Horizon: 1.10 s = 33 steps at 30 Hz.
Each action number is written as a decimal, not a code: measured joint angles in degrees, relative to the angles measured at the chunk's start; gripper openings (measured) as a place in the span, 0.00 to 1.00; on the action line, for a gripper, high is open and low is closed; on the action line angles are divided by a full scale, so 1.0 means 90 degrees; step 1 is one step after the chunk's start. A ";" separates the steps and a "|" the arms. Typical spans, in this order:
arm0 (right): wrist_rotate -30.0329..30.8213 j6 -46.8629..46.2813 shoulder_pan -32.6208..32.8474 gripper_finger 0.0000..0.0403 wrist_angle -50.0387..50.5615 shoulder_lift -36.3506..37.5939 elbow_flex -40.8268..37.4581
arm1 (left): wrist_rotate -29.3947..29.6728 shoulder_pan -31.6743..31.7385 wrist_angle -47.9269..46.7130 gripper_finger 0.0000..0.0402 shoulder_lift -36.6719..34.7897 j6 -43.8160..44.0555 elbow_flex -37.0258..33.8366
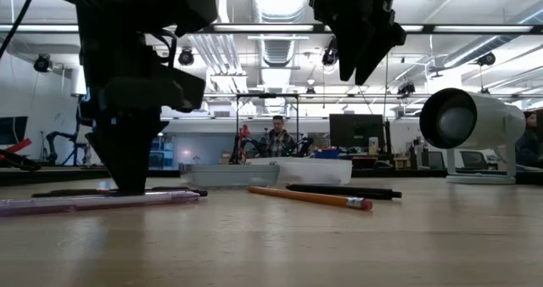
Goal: Pick & place school supplies into a supply box
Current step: Put the brown pen into the black supply box
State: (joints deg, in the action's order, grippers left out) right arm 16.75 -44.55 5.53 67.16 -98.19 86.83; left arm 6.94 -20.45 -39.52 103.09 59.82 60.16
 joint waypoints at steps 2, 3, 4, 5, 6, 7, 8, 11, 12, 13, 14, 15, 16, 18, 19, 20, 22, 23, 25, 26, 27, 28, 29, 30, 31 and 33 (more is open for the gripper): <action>0.0046 -0.0146 0.0068 0.56 0.0006 0.0066 0.0000 | -0.0011 -0.0004 0.0000 0.19 -0.0018 -0.0080 -0.0024; 0.0124 -0.0221 0.0115 0.56 0.0026 0.0117 0.0000 | -0.0034 0.0000 -0.0003 0.15 -0.0019 -0.0143 -0.0024; 0.0201 -0.0287 0.0166 0.56 0.0050 0.0162 0.0000 | -0.0049 0.0020 -0.0008 0.11 -0.0019 -0.0211 -0.0021; 0.0302 -0.0385 0.0216 0.56 0.0056 0.0221 0.0000 | -0.0070 0.0041 -0.0015 0.06 -0.0022 -0.0290 -0.0014; 0.0397 -0.0509 0.0279 0.55 0.0076 0.0288 0.0000 | -0.0103 0.0066 -0.0022 0.04 -0.0022 -0.0354 -0.0007; 0.0524 -0.0653 0.0353 0.56 0.0109 0.0356 0.0000 | -0.0130 0.0090 -0.0033 0.03 -0.0022 -0.0396 -0.0002; 0.0658 -0.0811 0.0429 0.56 0.0167 0.0437 0.0000 | -0.0158 0.0128 -0.0047 0.04 -0.0022 -0.0442 0.0009; 0.1199 -0.1287 0.0779 0.56 0.0368 0.0695 0.0000 | -0.0249 0.0221 -0.0135 0.04 -0.0091 -0.0571 0.0079; 0.1442 -0.1511 0.0932 0.56 0.0477 0.0787 0.0000 | -0.0307 0.0249 -0.0176 0.03 -0.0135 -0.0626 0.0127; 0.1703 -0.1776 0.1085 0.56 0.0599 0.0865 0.0000 | -0.0367 0.0275 -0.0220 0.03 -0.0196 -0.0664 0.0175; 0.1933 -0.2064 0.1232 0.56 0.0723 0.0949 0.0000 | -0.0401 0.0290 -0.0237 0.02 -0.0316 -0.0694 0.0217; 0.2122 -0.2353 0.1381 0.56 0.0847 0.1006 0.0000 | -0.0380 0.0297 -0.0248 0.02 -0.0463 -0.0706 0.0305; 0.2258 -0.2615 0.1498 0.56 0.0954 0.1050 -0.0005 | -0.0387 0.0356 -0.0197 0.02 -0.0649 -0.0711 0.0403; 0.2427 -0.3075 0.1687 0.56 0.1087 0.1117 -0.0045 | -0.0367 0.0465 0.0039 0.02 -0.1048 -0.0714 0.0489; 0.2503 -0.3256 0.1770 0.56 0.1103 0.1140 -0.0074 | -0.0347 0.0561 0.0234 0.02 -0.1199 -0.0713 0.0487; 0.2566 -0.3408 0.1827 0.56 0.1112 0.1164 -0.0114 | -0.0332 0.0683 0.0544 0.02 -0.1335 -0.0712 0.0466; 0.2697 -0.3744 0.1925 0.56 0.1133 0.1163 -0.0199 | -0.0326 0.0986 0.1461 0.02 -0.1560 -0.0676 0.0384; 0.2719 -0.3906 0.1953 0.56 0.1152 0.1161 -0.0243 | -0.0323 0.1163 0.1840 0.02 -0.1684 -0.0610 0.0351; 0.2758 -0.4255 0.2033 0.56 0.1167 0.1163 -0.0355 | -0.0314 0.1599 0.2747 0.02 -0.1828 -0.0479 0.0312; 0.2799 -0.4447 0.2049 0.56 0.1160 0.1165 -0.0395 | -0.0297 0.1845 0.3147 0.02 -0.1836 -0.0361 0.0294; 0.2838 -0.4629 0.2084 0.56 0.1166 0.1167 -0.0433 | -0.0266 0.2100 0.3473 0.02 -0.1825 -0.0258 0.0271; 0.2875 -0.4790 0.2117 0.56 0.1165 0.1171 -0.0463 | -0.0246 0.2354 0.3745 0.02 -0.1794 -0.0157 0.0257; 0.2943 -0.4939 0.2148 0.56 0.1168 0.1173 -0.0489 | -0.0231 0.2596 0.4044 0.02 -0.1732 -0.0015 0.0256; 0.3021 -0.5098 0.2188 0.56 0.1173 0.1173 -0.0508 | -0.0224 0.2837 0.4341 0.02 -0.1679 0.0123 0.0256; 0.3063 -0.5250 0.2208 0.56 0.1175 0.1173 -0.0517 | -0.0224 0.3044 0.4524 0.02 -0.1630 0.0240 0.0260; 0.3146 -0.5421 0.2239 0.56 0.1172 0.1175 -0.0520 | -0.0244 0.3429 0.4716 0.02 -0.1483 0.0511 0.0269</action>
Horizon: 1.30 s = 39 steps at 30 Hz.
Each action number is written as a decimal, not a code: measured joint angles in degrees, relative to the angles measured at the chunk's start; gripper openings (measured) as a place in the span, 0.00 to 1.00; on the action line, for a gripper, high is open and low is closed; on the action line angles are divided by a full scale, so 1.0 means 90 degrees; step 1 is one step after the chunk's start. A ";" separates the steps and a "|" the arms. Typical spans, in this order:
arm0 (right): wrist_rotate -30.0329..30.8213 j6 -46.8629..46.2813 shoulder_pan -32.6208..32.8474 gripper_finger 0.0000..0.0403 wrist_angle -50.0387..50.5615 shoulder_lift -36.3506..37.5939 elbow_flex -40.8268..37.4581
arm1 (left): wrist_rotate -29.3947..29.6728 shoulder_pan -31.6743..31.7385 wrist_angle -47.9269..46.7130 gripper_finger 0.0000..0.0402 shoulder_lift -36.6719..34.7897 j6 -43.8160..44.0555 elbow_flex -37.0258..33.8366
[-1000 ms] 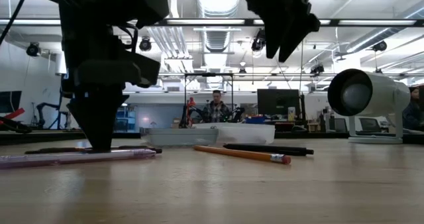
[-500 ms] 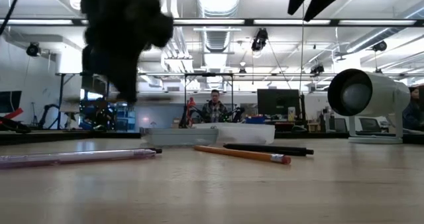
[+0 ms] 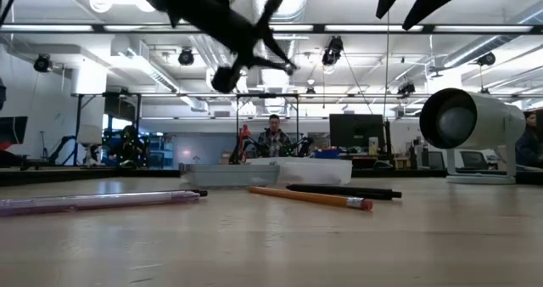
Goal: Pick & place school supplies into a supply box
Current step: Put the brown pen into the black supply box, then put the black pen into the black supply box
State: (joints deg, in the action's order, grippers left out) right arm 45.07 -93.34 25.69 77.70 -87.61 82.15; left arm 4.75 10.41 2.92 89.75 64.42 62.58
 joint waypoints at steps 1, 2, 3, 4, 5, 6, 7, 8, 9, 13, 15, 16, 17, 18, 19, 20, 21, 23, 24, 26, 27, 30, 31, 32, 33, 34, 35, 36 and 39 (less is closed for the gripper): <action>0.0003 -0.0040 0.0002 0.56 0.0002 0.0002 0.0000 | -0.0008 0.0149 -0.0003 0.02 0.0100 0.0147 0.0001; 0.0005 -0.0061 0.0004 0.56 0.0005 0.0002 0.0000 | -0.0029 0.0272 -0.0039 0.02 0.0229 0.0271 0.0000; 0.0010 -0.0063 0.0015 0.56 0.0003 0.0002 0.0000 | -0.0079 0.0376 -0.0048 0.03 0.0365 0.0353 -0.0004; 0.0014 -0.0063 0.0019 0.56 0.0003 0.0001 0.0000 | -0.0143 0.0465 -0.0044 0.03 0.0497 0.0400 -0.0004; 0.0014 -0.0060 0.0020 0.56 0.0003 0.0000 0.0000 | -0.0167 0.0537 -0.0044 0.04 0.0618 0.0406 -0.0004; 0.0014 -0.0051 0.0023 0.56 0.0003 0.0002 0.0000 | -0.0188 0.0592 -0.0020 0.04 0.0751 0.0411 -0.0004; 0.0014 -0.0021 0.0025 0.56 0.0002 0.0002 0.0000 | -0.0200 0.0648 0.0083 0.05 0.0907 0.0449 -0.0004; 0.0011 0.0028 0.0025 0.56 -0.0002 0.0000 0.0000 | -0.0236 0.0705 0.0172 0.05 0.1054 0.0521 -0.0003; 0.0007 0.0037 0.0025 0.56 -0.0002 0.0002 0.0000 | -0.0313 0.0758 0.0209 0.07 0.1183 0.0607 -0.0005; -0.0258 0.0183 0.0020 0.56 -0.0008 0.0002 0.0000 | -0.0490 0.0860 0.0547 0.14 0.1407 0.0647 0.0003; -0.0545 0.0447 0.0023 0.56 -0.0029 0.0002 0.0000 | -0.0499 0.0859 0.0626 0.19 0.1403 0.0617 0.0045; -0.0673 0.0570 0.0025 0.56 -0.0039 0.0002 -0.0006 | -0.0515 0.0881 0.0597 0.21 0.1397 0.0526 0.0045; -0.0771 0.0653 0.0025 0.56 -0.0045 0.0002 -0.0011 | -0.0526 0.0889 0.0529 0.23 0.1393 0.0450 0.0040; -0.0856 0.0719 0.0026 0.56 -0.0058 0.0002 -0.0012 | -0.0524 0.0892 0.0505 0.26 0.1386 0.0428 0.0036; -0.0946 0.0798 0.0038 0.56 -0.0078 0.0002 -0.0013 | -0.0532 0.0893 0.0503 0.28 0.1365 0.0419 0.0035; -0.1057 0.0946 0.0037 0.56 -0.0111 0.0002 -0.0017 | -0.0614 0.0896 0.0465 0.31 0.1302 0.0398 0.0035; -0.1189 0.1122 0.0035 0.56 -0.0174 0.0002 -0.0017 | -0.0773 0.0904 0.0449 0.33 0.1240 0.0310 0.0035; -0.1576 0.1651 0.0035 0.56 -0.0442 0.0002 -0.0039 | -0.1219 0.0900 0.0361 0.36 0.1020 -0.0055 0.0035; -0.1831 0.1966 0.0031 0.56 -0.0686 -0.0025 -0.0093 | -0.1354 0.0849 0.0205 0.36 0.0880 -0.0317 0.0035; -0.2330 0.2568 -0.0007 0.56 -0.1246 -0.0067 -0.0261 | -0.1342 0.0613 -0.0385 0.37 0.0459 -0.0924 0.0032; -0.2502 0.2805 -0.0021 0.56 -0.1548 -0.0118 -0.0409 | -0.1281 0.0444 -0.0722 0.37 0.0198 -0.1258 0.0030; -0.2695 0.3121 -0.0117 0.56 -0.2280 -0.0340 -0.0807 | -0.0810 -0.0137 -0.1881 0.37 -0.0677 -0.1939 -0.0002; -0.2710 0.3152 -0.0169 0.56 -0.2371 -0.0443 -0.0908 | -0.0543 -0.0379 -0.2277 0.37 -0.0933 -0.2078 -0.0023; -0.2723 0.3235 -0.0191 0.56 -0.2511 -0.0549 -0.0979 | -0.0261 -0.0624 -0.2591 0.37 -0.1223 -0.2156 -0.0051; -0.2745 0.3364 -0.0203 0.56 -0.2750 -0.0657 -0.1028 | 0.0009 -0.0868 -0.2883 0.37 -0.1489 -0.2190 -0.0102; -0.2814 0.3551 -0.0223 0.56 -0.2997 -0.0773 -0.1061 | 0.0266 -0.1136 -0.3103 0.37 -0.1719 -0.2196 -0.0163; -0.2954 0.3740 -0.0252 0.56 -0.3227 -0.0894 -0.1090 | 0.0450 -0.1369 -0.3164 0.37 -0.1983 -0.2162 -0.0235; -0.3138 0.3885 -0.0293 0.56 -0.3447 -0.1041 -0.1100 | 0.0619 -0.1599 -0.3162 0.37 -0.2214 -0.2074 -0.0341; -0.3588 0.3966 -0.0470 0.56 -0.3674 -0.1559 -0.1030 | 0.1030 -0.2050 -0.3150 0.38 -0.2743 -0.1525 -0.0719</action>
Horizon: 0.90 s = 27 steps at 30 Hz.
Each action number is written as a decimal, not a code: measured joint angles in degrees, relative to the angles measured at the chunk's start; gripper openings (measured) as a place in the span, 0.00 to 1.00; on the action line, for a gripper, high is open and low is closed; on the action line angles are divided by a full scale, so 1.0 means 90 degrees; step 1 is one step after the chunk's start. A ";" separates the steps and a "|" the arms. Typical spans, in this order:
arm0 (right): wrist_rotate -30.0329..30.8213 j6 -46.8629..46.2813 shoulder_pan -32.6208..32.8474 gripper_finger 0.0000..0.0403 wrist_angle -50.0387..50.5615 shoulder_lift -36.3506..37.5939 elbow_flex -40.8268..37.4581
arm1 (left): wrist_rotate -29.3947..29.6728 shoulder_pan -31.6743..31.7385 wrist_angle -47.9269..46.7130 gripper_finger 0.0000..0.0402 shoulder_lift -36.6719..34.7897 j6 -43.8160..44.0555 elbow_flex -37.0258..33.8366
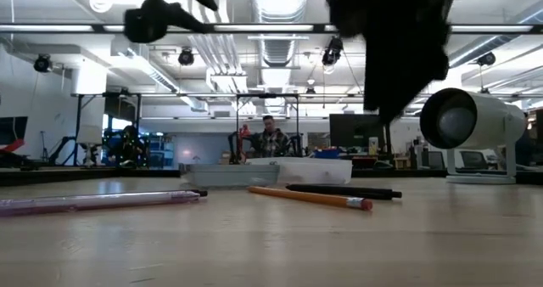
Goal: Pick & place school supplies into a supply box
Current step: Put the black pen into the black supply box
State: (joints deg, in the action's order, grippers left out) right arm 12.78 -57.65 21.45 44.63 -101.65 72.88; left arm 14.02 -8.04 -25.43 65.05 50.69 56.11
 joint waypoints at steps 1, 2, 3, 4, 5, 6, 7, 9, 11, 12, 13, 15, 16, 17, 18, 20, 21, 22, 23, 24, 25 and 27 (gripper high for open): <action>-0.0018 -0.0066 -0.0066 0.56 0.0114 -0.0204 0.0046 | 0.0127 -0.0078 0.0007 0.38 -0.0138 0.0193 -0.0137; -0.0023 -0.0144 -0.0125 0.56 0.0183 -0.0364 0.0102 | 0.0234 -0.0118 -0.0006 0.38 -0.0286 0.0350 -0.0286; -0.0060 -0.0174 -0.0185 0.56 0.0234 -0.0518 0.0160 | 0.0324 -0.0154 -0.0004 0.38 -0.0397 0.0512 -0.0424; -0.0139 -0.0187 -0.0242 0.56 0.0294 -0.0655 0.0228 | 0.0342 -0.0186 0.0066 0.38 -0.0519 0.0675 -0.0567; -0.0269 -0.0192 -0.0297 0.56 0.0306 -0.0754 0.0296 | 0.0331 -0.0192 0.0135 0.38 -0.0651 0.0854 -0.0713; -0.0393 -0.0189 -0.0336 0.56 0.0285 -0.0844 0.0362 | 0.0326 -0.0215 0.0167 0.38 -0.0751 0.1025 -0.0872; -0.0431 -0.0196 -0.0374 0.56 0.0287 -0.0938 0.0426 | 0.0330 -0.0242 0.0220 0.38 -0.0837 0.1194 -0.1027; -0.0463 -0.0268 -0.0459 0.56 0.0328 -0.1100 0.0539 | 0.0328 -0.0276 0.0444 0.38 -0.1039 0.1427 -0.1327; -0.0499 -0.0337 -0.0569 0.56 0.0325 -0.1244 0.0606 | 0.0330 -0.0304 0.0754 0.38 -0.1192 0.1598 -0.1610; -0.0530 -0.0342 -0.0622 0.56 0.0313 -0.1319 0.0630 | 0.0331 -0.0327 0.0932 0.38 -0.1272 0.1667 -0.1739; -0.0539 -0.0346 -0.0673 0.56 0.0320 -0.1408 0.0659 | 0.0314 -0.0344 0.1067 0.38 -0.1345 0.1740 -0.1863; -0.0594 -0.0303 -0.0777 0.56 0.0318 -0.1569 0.0678 | 0.0309 -0.0366 0.1465 0.38 -0.1461 0.1794 -0.2075; -0.0622 -0.0230 -0.0836 0.56 0.0339 -0.1653 0.0688 | 0.0303 -0.0368 0.1692 0.38 -0.1505 0.1794 -0.2147; -0.0661 -0.0164 -0.0881 0.55 0.0347 -0.1709 0.0719 | 0.0304 -0.0368 0.1882 0.38 -0.1554 0.1795 -0.2202; -0.0661 -0.0097 -0.0925 0.55 0.0318 -0.1727 0.0724 | 0.0304 -0.0368 0.2031 0.38 -0.1597 0.1795 -0.2230; -0.0725 0.0036 -0.1005 0.52 0.0306 -0.1803 0.0737 | 0.0306 -0.0368 0.2236 0.38 -0.1657 0.1776 -0.2213; -0.0706 0.0068 -0.1023 0.50 0.0307 -0.1825 0.0738 | 0.0308 -0.0366 0.2222 0.38 -0.1671 0.1755 -0.2187; -0.0681 0.0090 -0.1035 0.47 0.0305 -0.1867 0.0742 | 0.0308 -0.0367 0.2212 0.38 -0.1673 0.1693 -0.2147; -0.0685 0.0128 -0.1048 0.44 0.0305 -0.1883 0.0748 | 0.0306 -0.0368 0.2213 0.38 -0.1663 0.1609 -0.2089; -0.0690 0.0174 -0.1059 0.40 0.0285 -0.1919 0.0741 | 0.0306 -0.0368 0.2223 0.38 -0.1657 0.1514 -0.2040; -0.0685 0.0247 -0.1071 0.36 0.0276 -0.1947 0.0741 | 0.0304 -0.0368 0.2221 0.38 -0.1656 0.1448 -0.1997; -0.0675 0.0399 -0.1076 0.27 0.0255 -0.1976 0.0741 | 0.0305 -0.0368 0.2226 0.38 -0.1651 0.1367 -0.1923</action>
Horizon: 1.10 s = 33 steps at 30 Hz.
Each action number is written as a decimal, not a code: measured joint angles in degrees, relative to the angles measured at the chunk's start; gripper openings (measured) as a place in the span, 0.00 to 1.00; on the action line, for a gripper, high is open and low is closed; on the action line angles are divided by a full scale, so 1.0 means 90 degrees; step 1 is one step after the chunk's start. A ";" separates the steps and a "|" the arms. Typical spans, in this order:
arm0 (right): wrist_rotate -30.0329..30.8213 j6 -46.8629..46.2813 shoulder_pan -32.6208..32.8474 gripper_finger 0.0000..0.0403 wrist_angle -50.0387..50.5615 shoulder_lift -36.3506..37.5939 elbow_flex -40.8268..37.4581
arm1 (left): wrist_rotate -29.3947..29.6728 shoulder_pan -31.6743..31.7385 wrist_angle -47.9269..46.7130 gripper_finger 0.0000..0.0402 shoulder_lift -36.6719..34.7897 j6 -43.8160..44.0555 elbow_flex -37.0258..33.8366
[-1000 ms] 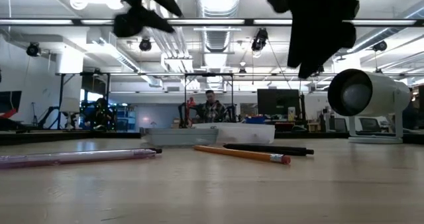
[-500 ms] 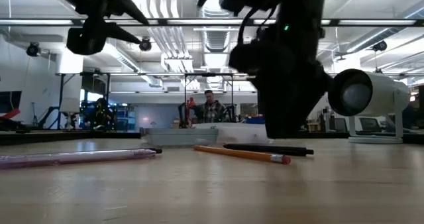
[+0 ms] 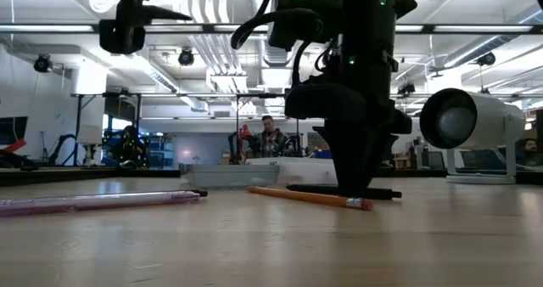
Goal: Pick & place school supplies into a supply box
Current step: Put the black pen into the black supply box
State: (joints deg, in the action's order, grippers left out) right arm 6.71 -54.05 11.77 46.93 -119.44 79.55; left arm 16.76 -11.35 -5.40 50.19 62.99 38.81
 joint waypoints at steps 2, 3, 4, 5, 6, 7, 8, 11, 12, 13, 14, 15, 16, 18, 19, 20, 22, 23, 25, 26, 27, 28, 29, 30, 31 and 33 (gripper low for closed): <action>0.0047 0.0108 0.0000 0.18 -0.0011 -0.0022 -0.0002 | -0.0001 0.0000 -0.0017 0.38 0.0002 -0.0104 0.0066; 0.0065 0.0158 -0.0003 0.14 -0.0018 -0.0024 -0.0009 | -0.0001 0.0000 -0.0013 0.38 0.0002 -0.0172 0.0099; 0.0075 0.0192 -0.0009 0.11 -0.0017 -0.0024 -0.0012 | -0.0002 0.0000 -0.0011 0.38 0.0002 -0.0208 0.0129; 0.0069 0.0222 -0.0025 0.07 -0.0015 -0.0024 -0.0012 | -0.0002 0.0000 -0.0007 0.38 0.0002 -0.0245 0.0155; 0.0040 0.0236 -0.0035 0.05 -0.0011 0.0002 -0.0016 | -0.0005 0.0000 -0.0006 0.38 0.0002 -0.0280 0.0171; 0.0004 0.0249 -0.0041 0.05 -0.0013 0.0047 -0.0027 | -0.0007 0.0000 -0.0008 0.38 0.0002 -0.0288 0.0173; -0.0022 0.0242 -0.0044 0.05 -0.0013 0.0135 -0.0035 | -0.0007 0.0000 -0.0016 0.38 0.0001 -0.0295 0.0173; 0.0225 0.0170 -0.0047 0.04 0.0105 0.0502 -0.0109 | -0.0012 -0.0003 -0.0041 0.38 -0.0002 -0.0298 0.0145; 0.0401 0.0070 -0.0059 0.04 0.0137 0.0697 -0.0117 | -0.0006 -0.0029 -0.0102 0.38 0.0000 -0.0299 0.0141; 0.0586 -0.0038 -0.0066 0.04 0.0135 0.0964 -0.0109 | -0.0011 -0.0055 -0.0166 0.38 0.0016 -0.0298 0.0139; 0.0740 -0.0144 -0.0098 0.04 0.0151 0.1271 -0.0090 | -0.0008 -0.0083 -0.0217 0.38 0.0039 -0.0298 0.0139; 0.0840 -0.0205 -0.0148 0.04 0.0147 0.1560 -0.0083 | -0.0016 -0.0112 -0.0282 0.38 0.0047 -0.0287 0.0139; 0.0920 -0.0250 -0.0232 0.04 0.0135 0.1788 -0.0078 | -0.0016 -0.0156 -0.0348 0.38 0.0053 -0.0278 0.0133; 0.0948 -0.0208 -0.0501 0.04 0.0082 0.2088 -0.0101 | -0.0009 -0.0257 -0.0340 0.38 0.0108 -0.0276 0.0111; 0.0935 -0.0105 -0.0693 0.04 0.0024 0.2177 -0.0118 | -0.0009 -0.0311 -0.0340 0.38 0.0129 -0.0276 0.0093; 0.0898 0.0018 -0.0920 0.04 -0.0077 0.2250 -0.0119 | -0.0011 -0.0385 -0.0352 0.38 0.0167 -0.0276 0.0071; 0.0657 0.0293 -0.1432 0.04 -0.0215 0.2374 -0.0102 | -0.0014 -0.0521 -0.0348 0.38 0.0264 -0.0276 0.0059; 0.0494 0.0403 -0.1703 0.04 -0.0241 0.2372 -0.0102 | -0.0013 -0.0589 -0.0348 0.38 0.0324 -0.0276 0.0047; 0.0385 0.0567 -0.2120 0.05 -0.0327 0.2200 -0.0102 | -0.0013 -0.0716 -0.0364 0.38 0.0446 -0.0274 0.0001; 0.0307 0.0653 -0.2286 0.07 -0.0316 0.2058 -0.0107 | -0.0013 -0.0788 -0.0373 0.38 0.0519 -0.0256 -0.0010; 0.0172 0.0715 -0.2431 0.10 -0.0315 0.1910 -0.0105 | -0.0013 -0.0859 -0.0380 0.38 0.0587 -0.0184 -0.0026; -0.0029 0.0746 -0.2564 0.14 -0.0322 0.1811 -0.0080 | -0.0014 -0.0935 -0.0424 0.38 0.0642 -0.0068 -0.0041; -0.0214 0.0772 -0.2669 0.18 -0.0384 0.1730 -0.0050 | -0.0016 -0.1014 -0.0454 0.38 0.0702 0.0050 -0.0058; -0.0318 0.0782 -0.2740 0.22 -0.0483 0.1673 -0.0011 | -0.0016 -0.1089 -0.0461 0.38 0.0771 0.0171 -0.0075; -0.0344 0.0792 -0.2773 0.27 -0.0528 0.1621 0.0033 | -0.0016 -0.1152 -0.0494 0.38 0.0823 0.0264 -0.0079; -0.0148 0.0818 -0.2788 0.35 -0.0499 0.1509 0.0092 | -0.0009 -0.1318 -0.0694 0.38 0.0954 0.0441 -0.0083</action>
State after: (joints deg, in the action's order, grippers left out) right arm 5.37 -46.70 -13.32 42.44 -105.85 80.37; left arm 16.68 -23.21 -11.64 58.78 66.97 38.06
